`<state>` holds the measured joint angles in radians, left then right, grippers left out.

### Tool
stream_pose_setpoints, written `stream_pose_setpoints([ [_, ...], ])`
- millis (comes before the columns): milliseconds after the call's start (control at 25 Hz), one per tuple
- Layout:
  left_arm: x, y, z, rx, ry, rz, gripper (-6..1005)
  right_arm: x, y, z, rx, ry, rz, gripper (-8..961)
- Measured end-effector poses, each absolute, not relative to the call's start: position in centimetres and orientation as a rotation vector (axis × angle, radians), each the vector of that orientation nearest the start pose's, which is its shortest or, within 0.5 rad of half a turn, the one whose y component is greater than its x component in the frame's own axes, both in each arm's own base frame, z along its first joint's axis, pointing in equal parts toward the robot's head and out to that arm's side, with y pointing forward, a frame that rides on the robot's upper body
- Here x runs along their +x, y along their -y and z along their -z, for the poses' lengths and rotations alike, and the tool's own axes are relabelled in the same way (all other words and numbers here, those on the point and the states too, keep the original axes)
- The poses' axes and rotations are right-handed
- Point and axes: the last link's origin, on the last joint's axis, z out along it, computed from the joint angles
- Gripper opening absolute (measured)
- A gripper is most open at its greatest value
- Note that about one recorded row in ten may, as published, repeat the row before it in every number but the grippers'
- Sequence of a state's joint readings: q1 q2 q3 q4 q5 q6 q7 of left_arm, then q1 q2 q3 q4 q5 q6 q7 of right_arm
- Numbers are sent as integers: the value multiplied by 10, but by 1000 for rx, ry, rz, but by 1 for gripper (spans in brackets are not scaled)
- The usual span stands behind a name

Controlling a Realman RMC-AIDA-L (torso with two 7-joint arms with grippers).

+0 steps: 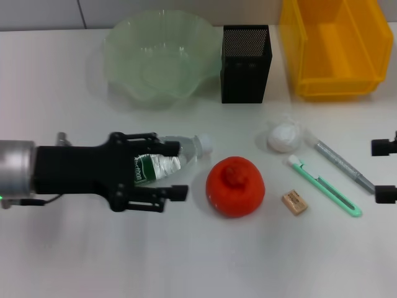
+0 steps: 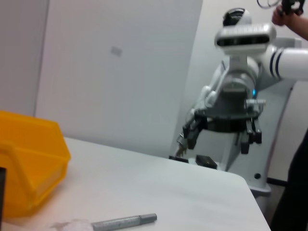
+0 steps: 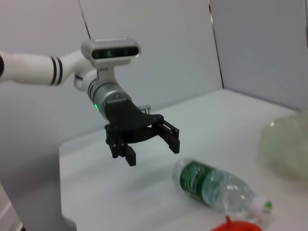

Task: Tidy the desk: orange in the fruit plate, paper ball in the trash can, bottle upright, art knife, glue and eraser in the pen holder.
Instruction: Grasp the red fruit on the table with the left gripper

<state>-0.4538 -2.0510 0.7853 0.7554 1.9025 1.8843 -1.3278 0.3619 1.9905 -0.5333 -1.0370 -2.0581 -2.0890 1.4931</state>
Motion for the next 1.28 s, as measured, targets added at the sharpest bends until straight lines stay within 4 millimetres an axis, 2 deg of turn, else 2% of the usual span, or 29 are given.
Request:
stream_pose_setpoints([
  [40, -240, -290, -1, -2980, 347, 864, 762, 279, -256, -110, -2884, -519, -615, 836],
  [80, -240, -290, -1, -2980, 347, 864, 762, 278, -256, -113, -2893, -528, -573, 836],
  [120, -236, -293, 12, -3000, 349, 851, 761, 277, -256, -116, -2902, -540, -540, 836],
  [200, -236, -293, 12, -3000, 349, 851, 760, 274, -256, -120, -2918, -563, -471, 837],
  [240, -235, -296, 25, -3007, 360, 836, 760, 272, -256, -122, -2922, -570, -438, 837],
  [280, -235, -296, 25, -3007, 360, 836, 759, 271, -256, -124, -2923, -573, -411, 837],
  [360, -234, -303, 42, -2969, 398, 825, 758, 268, -256, -129, -2918, -574, -365, 837],
  [480, -234, -303, 42, -2969, 398, 825, 756, 264, -254, -135, -2903, -569, -322, 836],
  [560, -232, -315, 56, -2882, 420, 836, 755, 263, -254, -137, -2894, -574, -301, 836],
  [680, -232, -317, 61, -2880, 424, 822, 754, 263, -253, -138, -2889, -587, -280, 835],
  [720, -230, -321, 72, -2890, 426, 767, 753, 264, -253, -138, -2889, -592, -272, 835],
  [840, -226, -325, 81, -2888, 416, 733, 751, 266, -253, -138, -2885, -629, -236, 835],
  [1280, -222, -326, 106, -2902, 354, 600, 745, 267, -257, -143, -2841, -733, -143, 836],
])
